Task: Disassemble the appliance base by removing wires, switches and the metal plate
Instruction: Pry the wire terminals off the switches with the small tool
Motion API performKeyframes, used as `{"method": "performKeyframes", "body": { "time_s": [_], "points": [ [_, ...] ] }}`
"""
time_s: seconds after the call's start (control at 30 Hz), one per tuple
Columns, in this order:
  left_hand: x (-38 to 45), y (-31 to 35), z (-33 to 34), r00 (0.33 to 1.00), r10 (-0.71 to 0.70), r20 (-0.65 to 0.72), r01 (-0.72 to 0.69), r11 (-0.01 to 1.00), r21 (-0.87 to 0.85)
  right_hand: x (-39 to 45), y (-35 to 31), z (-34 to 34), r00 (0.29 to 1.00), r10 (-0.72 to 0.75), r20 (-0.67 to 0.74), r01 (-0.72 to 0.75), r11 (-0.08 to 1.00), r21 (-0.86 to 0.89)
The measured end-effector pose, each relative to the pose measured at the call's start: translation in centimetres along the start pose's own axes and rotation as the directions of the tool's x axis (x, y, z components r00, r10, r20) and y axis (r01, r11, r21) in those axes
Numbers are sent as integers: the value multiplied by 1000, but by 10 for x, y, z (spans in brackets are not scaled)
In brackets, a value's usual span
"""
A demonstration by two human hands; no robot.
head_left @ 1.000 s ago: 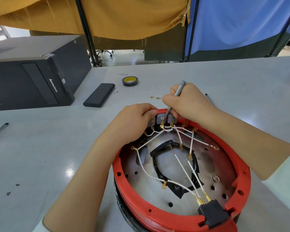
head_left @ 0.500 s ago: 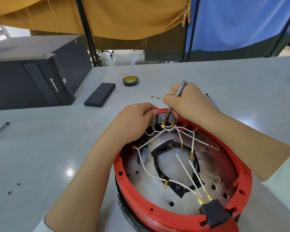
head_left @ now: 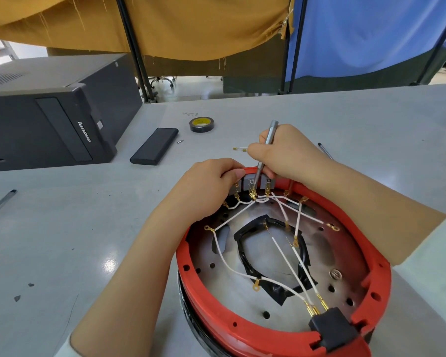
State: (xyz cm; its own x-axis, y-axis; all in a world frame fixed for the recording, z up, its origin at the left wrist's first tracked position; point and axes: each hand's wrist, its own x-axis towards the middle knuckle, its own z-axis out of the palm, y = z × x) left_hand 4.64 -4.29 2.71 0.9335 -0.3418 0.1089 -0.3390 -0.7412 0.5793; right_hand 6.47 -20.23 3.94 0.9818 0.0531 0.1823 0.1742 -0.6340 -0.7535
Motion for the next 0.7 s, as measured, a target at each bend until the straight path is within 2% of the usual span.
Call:
{"method": "performKeyframes", "body": {
  "time_s": [0.13, 0.2, 0.3, 0.5, 0.63, 0.7],
  "points": [
    [0, -1, 0, 1000, 3, -5, -3, 1000, -22, -8, 6, -1, 986, -59, -155, 71, 995, 74],
    [-1, -1, 0, 1000, 3, -8, -3, 1000, -29, -9, 6, -2, 979, -82, -188, 96, 993, 69],
    [-1, -1, 1, 1000, 7, -15, -7, 1000, -24, -9, 6, 1, 977, -113, -183, 121, 992, 32],
    [-1, -1, 1, 1000, 13, -14, -13, 1000, -20, -5, 6, 1, 992, -70, -103, 73, 997, 27],
    [-1, -1, 1, 1000, 20, -23, -20, 1000, -18, -4, 1, 4, 993, -99, -65, 92, 991, -99],
    [-1, -1, 1, 999, 15, -29, -16, 999, -30, -5, 1, 4, 994, -86, -65, 81, 994, -80]
  ]
}}
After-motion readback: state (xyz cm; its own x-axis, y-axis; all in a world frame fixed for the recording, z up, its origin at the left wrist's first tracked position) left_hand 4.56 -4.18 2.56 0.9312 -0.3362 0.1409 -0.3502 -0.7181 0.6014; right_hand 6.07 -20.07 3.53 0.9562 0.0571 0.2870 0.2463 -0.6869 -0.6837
